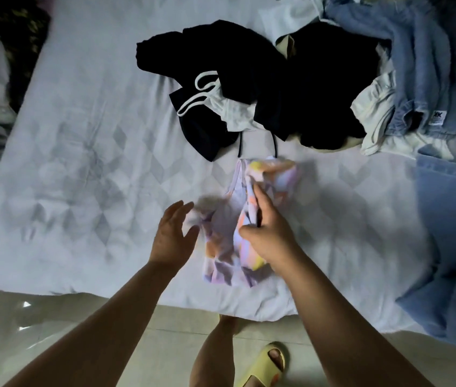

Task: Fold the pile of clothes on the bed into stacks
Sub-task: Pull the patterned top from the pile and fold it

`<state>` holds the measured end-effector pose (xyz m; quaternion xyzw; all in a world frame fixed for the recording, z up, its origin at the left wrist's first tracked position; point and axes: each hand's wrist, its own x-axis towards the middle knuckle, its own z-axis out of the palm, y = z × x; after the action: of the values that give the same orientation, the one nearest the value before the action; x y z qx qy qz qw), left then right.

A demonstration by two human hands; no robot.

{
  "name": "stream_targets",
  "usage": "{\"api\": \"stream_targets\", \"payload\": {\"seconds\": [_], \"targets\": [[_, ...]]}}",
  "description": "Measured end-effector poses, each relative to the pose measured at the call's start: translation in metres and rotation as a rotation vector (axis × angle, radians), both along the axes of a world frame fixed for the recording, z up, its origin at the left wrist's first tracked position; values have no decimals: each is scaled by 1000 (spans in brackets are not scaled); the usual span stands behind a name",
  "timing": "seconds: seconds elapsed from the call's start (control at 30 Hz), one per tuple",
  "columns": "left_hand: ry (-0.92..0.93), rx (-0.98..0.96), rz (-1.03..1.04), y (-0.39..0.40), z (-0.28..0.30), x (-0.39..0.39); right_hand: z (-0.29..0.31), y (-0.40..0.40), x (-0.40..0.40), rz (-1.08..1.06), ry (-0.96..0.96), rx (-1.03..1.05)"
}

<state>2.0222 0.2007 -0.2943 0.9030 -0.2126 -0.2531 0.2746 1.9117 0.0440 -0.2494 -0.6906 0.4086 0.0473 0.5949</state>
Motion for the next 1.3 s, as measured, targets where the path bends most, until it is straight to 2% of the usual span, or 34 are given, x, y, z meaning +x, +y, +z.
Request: {"api": "stream_targets", "payload": {"seconds": [0.13,0.2,0.27,0.37,0.43,0.53,0.63,0.67,0.77,0.83,0.97,1.1,1.2,1.3], "targets": [[57,-4,82,16,-1,7,-1,42,27,347,72,-62],[85,-2,118,24,-3,10,-7,52,26,449,94,-146],[119,0,160,30,-7,11,-17,52,17,427,110,-314],[177,-15,221,29,-6,8,-36,44,1,275,84,-599],[261,-39,246,23,-9,3,-45,37,-5,160,143,-674],[331,-89,236,12,-12,-9,-52,25,-5,31,270,-479],[298,-25,83,7,-24,-16,-64,26,-6,71,197,-376],[352,-19,60,5,-25,-17,-67,28,-7,105,185,-368],[509,-161,0,2,-40,-18,-71,24,-5,62,155,-216],[539,-134,-66,-1,-42,-17,-69,19,-3,55,144,-161],[599,-180,-92,-4,-37,-6,-58,11,6,86,101,-134],[666,-365,3,0,-13,22,-31,10,33,141,18,-190],[621,-461,45,9,7,55,-11,14,67,191,-22,-232],[511,-466,12,22,30,98,5,22,108,234,-49,-215]]}}
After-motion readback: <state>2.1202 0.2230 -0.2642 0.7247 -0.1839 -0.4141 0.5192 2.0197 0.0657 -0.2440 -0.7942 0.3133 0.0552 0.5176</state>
